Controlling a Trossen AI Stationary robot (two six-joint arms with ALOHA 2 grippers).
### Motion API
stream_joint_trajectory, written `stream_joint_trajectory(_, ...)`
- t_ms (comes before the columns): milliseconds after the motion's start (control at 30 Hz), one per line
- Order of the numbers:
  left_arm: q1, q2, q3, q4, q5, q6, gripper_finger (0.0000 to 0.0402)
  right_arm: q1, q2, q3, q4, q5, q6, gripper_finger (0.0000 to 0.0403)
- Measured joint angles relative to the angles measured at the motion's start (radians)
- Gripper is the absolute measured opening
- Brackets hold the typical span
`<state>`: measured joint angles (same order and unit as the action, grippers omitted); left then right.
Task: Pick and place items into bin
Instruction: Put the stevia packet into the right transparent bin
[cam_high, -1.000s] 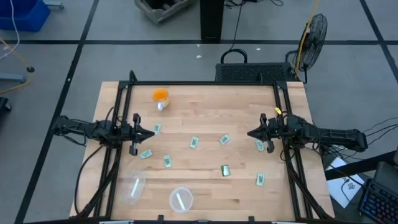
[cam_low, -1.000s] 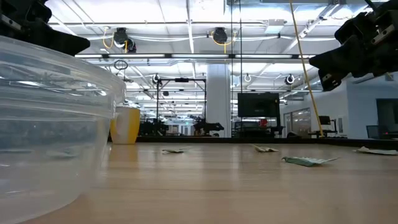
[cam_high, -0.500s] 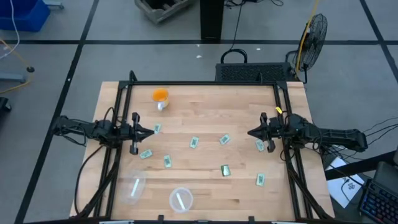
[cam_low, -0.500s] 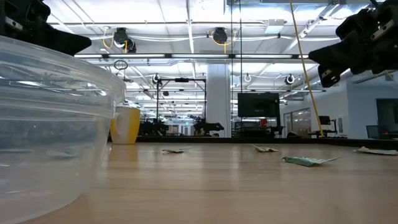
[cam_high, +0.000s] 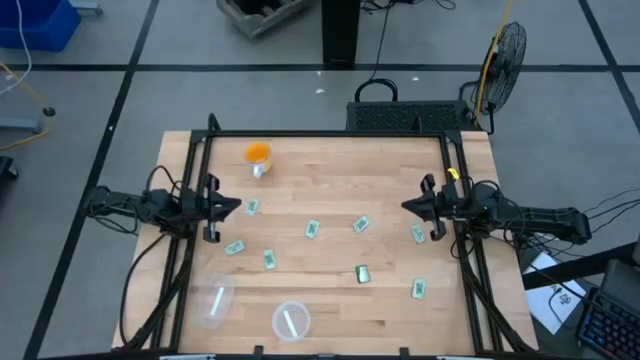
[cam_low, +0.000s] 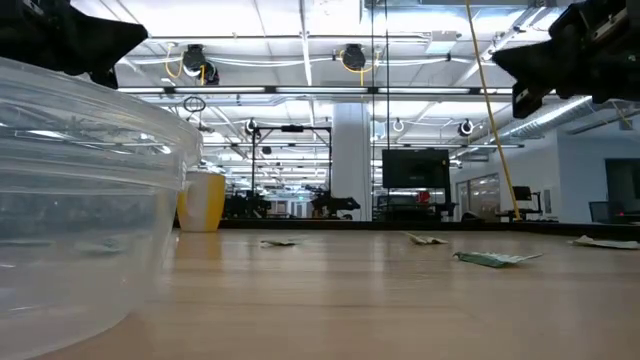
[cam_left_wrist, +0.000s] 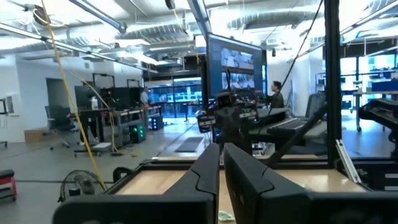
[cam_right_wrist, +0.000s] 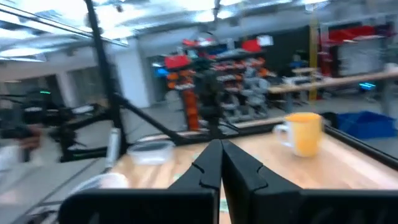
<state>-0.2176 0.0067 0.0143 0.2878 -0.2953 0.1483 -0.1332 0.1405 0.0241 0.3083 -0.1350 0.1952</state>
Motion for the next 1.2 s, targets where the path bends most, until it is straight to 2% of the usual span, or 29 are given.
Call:
stream_joint_trajectory(67, 0.0, 0.0, 0.0, 0.0, -0.043, 0.003, 0.0031, 0.0, 0.001, 0.0, 0.001, 0.035, -0.001, 0.0)
stream_joint_trajectory(200, 0.0, 0.0, 0.0, -0.027, -0.166, -0.074, 0.0031, 0.0, 0.001, 0.0, 0.004, 0.028, -0.004, 0.0)
stream_joint_trajectory(300, 0.0, 0.0, 0.0, -0.029, -0.212, -0.075, 0.0031, 0.0, 0.001, 0.0, 0.01, 0.03, 0.0, 0.0)
stream_joint_trajectory(567, 0.0, 0.0, 0.0, -0.024, -0.234, -0.065, 0.0031, 0.0, 0.014, 0.0, 0.017, 0.035, -0.058, 0.0002)
stream_joint_trajectory(733, 0.0, 0.0, 0.0, -0.029, -0.307, -0.026, 0.0031, 0.0, 0.061, 0.015, -0.041, 0.046, -0.161, 0.0039)
stream_joint_trajectory(833, 0.0, 0.0, 0.0, -0.028, -0.313, -0.026, 0.0031, 0.0, 0.114, 0.074, -0.209, 0.133, -0.187, 0.008)
stream_joint_trajectory(967, 0.0, 0.0, 0.0, -0.029, -0.316, -0.046, 0.0031, 0.0, 0.204, 0.225, -0.383, 0.235, -0.229, 0.0135)
stream_joint_trajectory(1067, 0.0, 0.0, 0.0, -0.033, -0.318, -0.072, 0.0031, 0.006, 0.285, 0.307, -0.593, 0.237, -0.116, 0.016)
stream_joint_trajectory(1200, 0.0, 0.0, 0.0, -0.068, -0.316, -0.083, 0.0031, 0.03, 0.357, 0.374, -0.842, 0.228, 0.07, 0.0168)
